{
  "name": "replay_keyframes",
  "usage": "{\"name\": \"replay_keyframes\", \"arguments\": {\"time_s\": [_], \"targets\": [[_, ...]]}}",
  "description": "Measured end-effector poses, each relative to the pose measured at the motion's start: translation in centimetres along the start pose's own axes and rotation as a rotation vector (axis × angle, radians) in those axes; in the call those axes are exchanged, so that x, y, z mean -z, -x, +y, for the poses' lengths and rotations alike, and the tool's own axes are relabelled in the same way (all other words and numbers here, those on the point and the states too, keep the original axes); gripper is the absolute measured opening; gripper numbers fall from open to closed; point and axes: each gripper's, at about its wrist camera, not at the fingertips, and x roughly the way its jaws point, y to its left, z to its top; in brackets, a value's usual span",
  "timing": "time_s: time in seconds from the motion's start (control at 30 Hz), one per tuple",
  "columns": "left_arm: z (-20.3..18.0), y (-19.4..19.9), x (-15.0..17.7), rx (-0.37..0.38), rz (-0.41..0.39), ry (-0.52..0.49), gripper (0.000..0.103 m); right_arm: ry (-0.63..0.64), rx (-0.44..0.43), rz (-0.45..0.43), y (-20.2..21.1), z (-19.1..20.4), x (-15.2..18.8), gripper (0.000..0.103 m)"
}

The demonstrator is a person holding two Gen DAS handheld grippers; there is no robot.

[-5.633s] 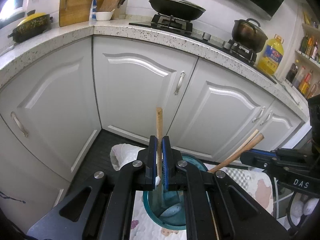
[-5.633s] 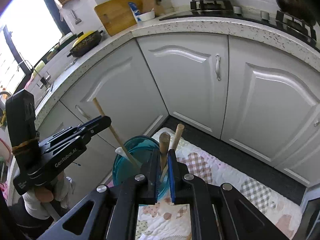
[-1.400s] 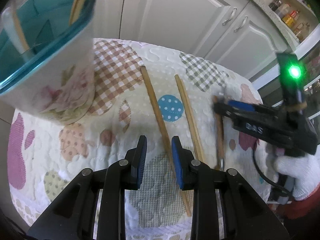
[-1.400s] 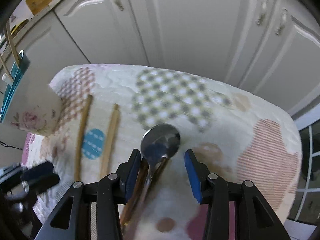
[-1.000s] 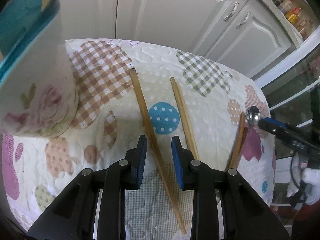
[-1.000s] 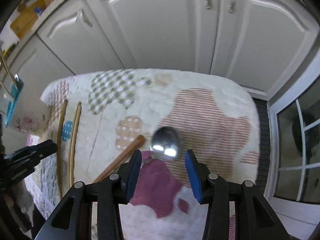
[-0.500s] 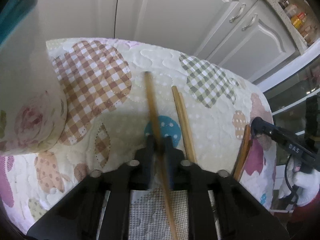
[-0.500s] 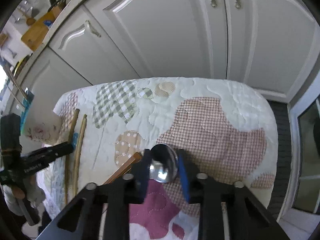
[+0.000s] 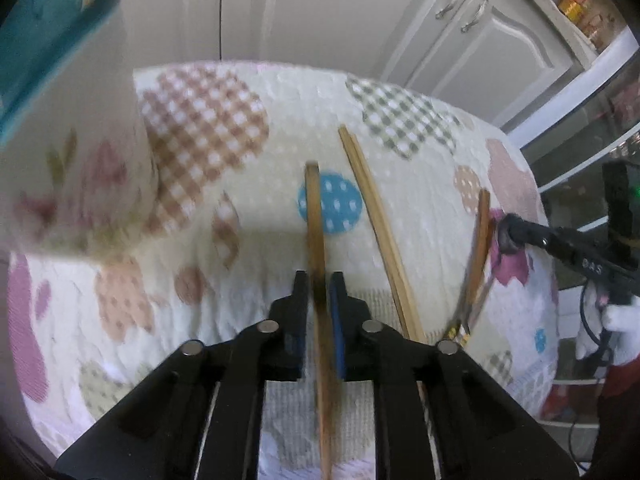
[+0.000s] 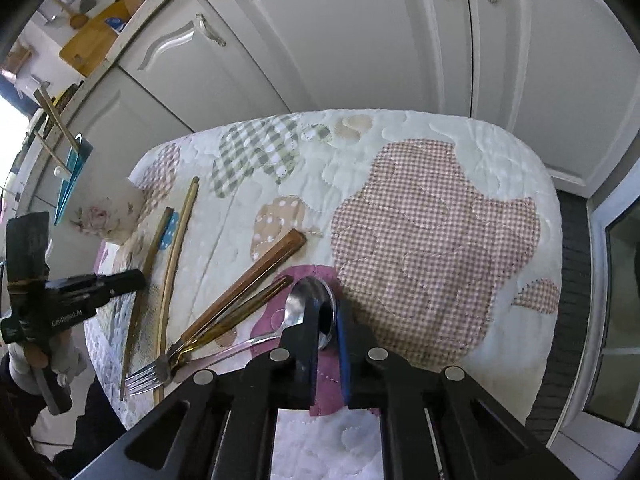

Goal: Organize utensils
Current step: 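Lift the chopstick and spoon with both grippers over the cup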

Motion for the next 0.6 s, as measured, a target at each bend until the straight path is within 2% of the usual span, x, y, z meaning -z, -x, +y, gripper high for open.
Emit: {"name": "replay_keyframes", "arguments": {"time_s": [0.03,0.1,0.27,0.3,0.33,0.43,0.6], "targets": [[0.0,-0.1,-0.4,-0.002,-0.001,0.0,0.02,0.001,-0.005,-0.006,0.0,-0.1,0.0,0.008],[-0.1,-0.5,-1.3,0.001,0.0,-0.005,0.021,-0.003,-0.016,-0.011,-0.1,-0.1,-0.1,0.008],[-1.5,-2.4,-2.8,-0.05,0.022,-0.065,0.021,-0.022,-0.05,-0.034,-0.5,-0.2,0.0,0.009],[-1.8,-2.4,-2.8,-0.061,0.016,-0.079,0.02,-0.029,-0.051,-0.039,-0.5,-0.3,0.1,0.008],[-2.0,-2.5,-2.9,-0.069,0.012,-0.093,0.009,-0.033,-0.051,-0.04,-0.5,-0.2,0.1,0.008],[-1.6,-1.9,-2.9,-0.032,0.013,-0.077,0.007,-0.021,-0.032,-0.036,-0.1,0.4,0.1,0.005],[-0.6,2.6,-2.1,0.024,-0.072,-0.074,0.007,0.015,-0.025,-0.069,2.5,1.6,-0.3,0.003]]}}
